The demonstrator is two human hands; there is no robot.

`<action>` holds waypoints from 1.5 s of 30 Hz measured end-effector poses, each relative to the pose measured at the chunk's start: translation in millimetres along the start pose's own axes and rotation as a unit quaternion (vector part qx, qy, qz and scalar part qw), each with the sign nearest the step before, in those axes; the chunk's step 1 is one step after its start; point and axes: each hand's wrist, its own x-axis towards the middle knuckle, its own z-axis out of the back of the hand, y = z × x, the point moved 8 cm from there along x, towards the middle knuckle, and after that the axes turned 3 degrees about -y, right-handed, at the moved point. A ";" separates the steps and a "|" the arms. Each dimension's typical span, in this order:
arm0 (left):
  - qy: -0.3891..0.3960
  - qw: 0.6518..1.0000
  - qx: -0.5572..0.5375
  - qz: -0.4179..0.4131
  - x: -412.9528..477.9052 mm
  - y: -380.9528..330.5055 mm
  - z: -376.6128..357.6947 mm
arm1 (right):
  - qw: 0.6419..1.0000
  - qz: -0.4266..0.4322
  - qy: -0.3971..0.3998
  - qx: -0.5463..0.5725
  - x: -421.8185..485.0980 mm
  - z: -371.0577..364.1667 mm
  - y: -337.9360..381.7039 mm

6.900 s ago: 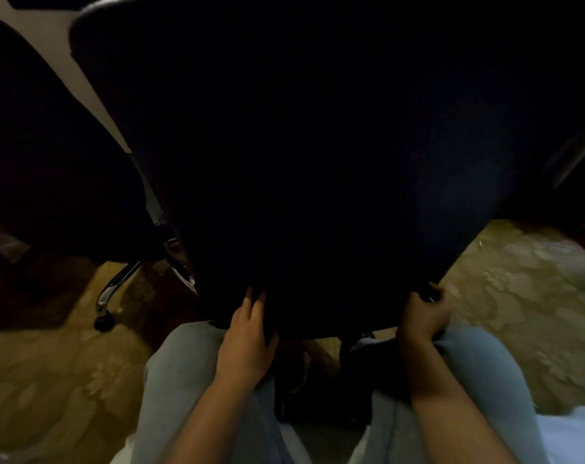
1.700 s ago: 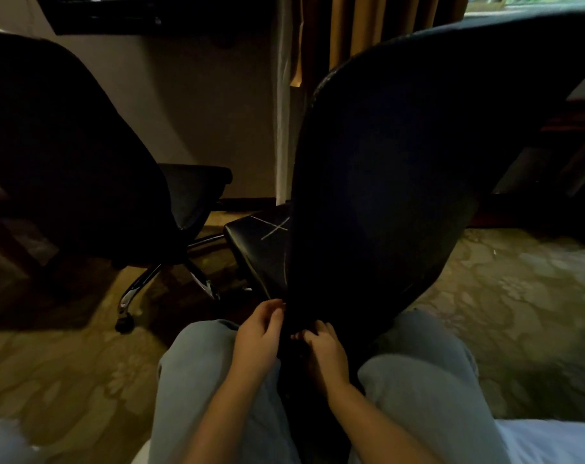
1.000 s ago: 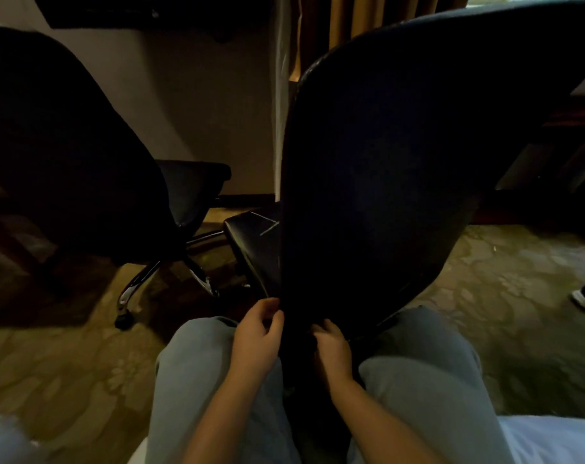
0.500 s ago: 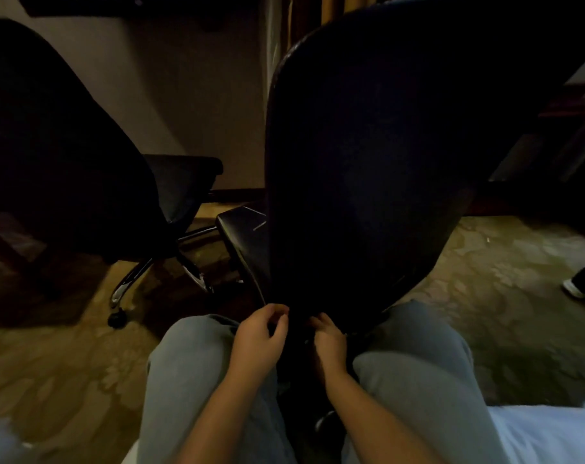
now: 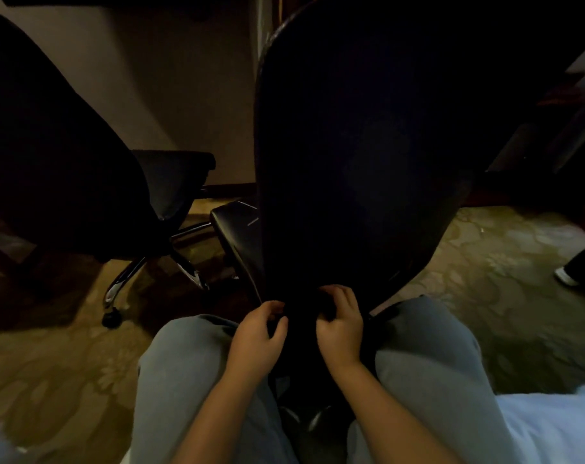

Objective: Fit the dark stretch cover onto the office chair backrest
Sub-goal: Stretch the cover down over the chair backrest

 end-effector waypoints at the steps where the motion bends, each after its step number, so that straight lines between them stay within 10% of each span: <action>1: -0.004 1.000 0.001 0.000 0.4 0.3 0.2 | 1.000 0.007 -0.012 -0.003 -0.4 1.0 2.0; 10: 0.009 1.000 0.010 0.008 -1.4 3.1 1.3 | 0.959 -0.245 0.144 0.013 -28.5 -44.2 -54.6; 19: 0.028 0.999 0.015 0.013 -2.0 7.5 -3.5 | 0.986 -0.128 -0.022 0.108 19.4 16.1 -15.6; 25: 0.013 1.000 0.021 0.019 0.2 7.5 -2.1 | 0.994 -0.068 0.038 -0.080 11.7 -4.8 -15.2; 30: 0.011 0.999 0.025 0.028 -1.7 10.5 1.8 | 0.959 -0.266 0.099 0.012 -19.5 -43.9 -60.2; 39: -0.026 0.999 0.019 0.041 -0.9 16.5 5.9 | 0.982 -0.139 0.033 0.126 19.0 -5.1 -22.3; 45: -0.032 0.998 0.008 0.052 -2.6 14.4 9.6 | 0.998 -0.025 0.020 -0.063 14.7 -12.8 -17.0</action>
